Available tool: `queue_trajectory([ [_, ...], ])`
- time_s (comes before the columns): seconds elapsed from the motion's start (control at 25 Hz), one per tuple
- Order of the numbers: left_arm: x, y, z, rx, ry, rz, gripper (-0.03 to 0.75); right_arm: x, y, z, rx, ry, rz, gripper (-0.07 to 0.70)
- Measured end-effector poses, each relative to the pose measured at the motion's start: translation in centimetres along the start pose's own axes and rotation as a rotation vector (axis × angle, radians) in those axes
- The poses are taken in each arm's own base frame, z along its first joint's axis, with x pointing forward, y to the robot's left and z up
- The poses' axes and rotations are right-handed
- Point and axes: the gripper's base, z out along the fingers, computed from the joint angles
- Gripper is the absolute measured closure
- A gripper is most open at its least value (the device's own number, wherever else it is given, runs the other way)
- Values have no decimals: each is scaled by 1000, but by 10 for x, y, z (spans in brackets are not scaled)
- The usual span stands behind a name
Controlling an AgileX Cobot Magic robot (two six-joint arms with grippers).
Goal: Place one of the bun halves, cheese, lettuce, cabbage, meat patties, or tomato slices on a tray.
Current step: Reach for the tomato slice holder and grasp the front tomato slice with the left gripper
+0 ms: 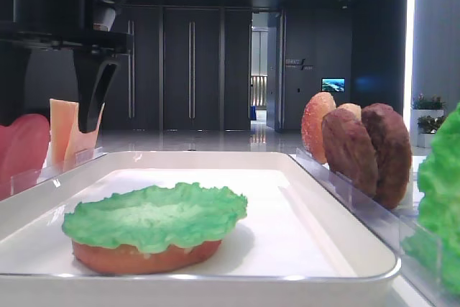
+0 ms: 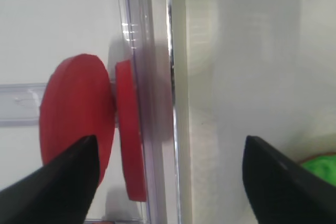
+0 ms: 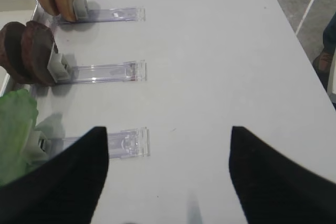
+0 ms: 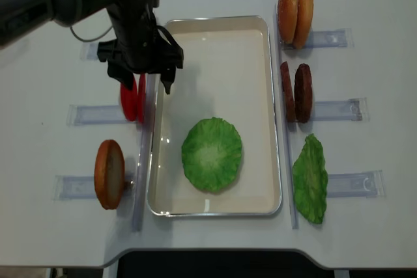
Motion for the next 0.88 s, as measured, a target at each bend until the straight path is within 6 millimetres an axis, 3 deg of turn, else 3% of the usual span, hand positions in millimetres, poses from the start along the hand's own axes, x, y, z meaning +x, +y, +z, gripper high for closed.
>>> queue_trajectory([
  [0.6, -1, 0, 8, -9, 19, 14, 213, 0, 0, 0, 0, 0, 0, 165],
  [0.88, -2, 3, 10, -13, 22, 16, 232, 0, 0, 0, 0, 0, 0, 165],
])
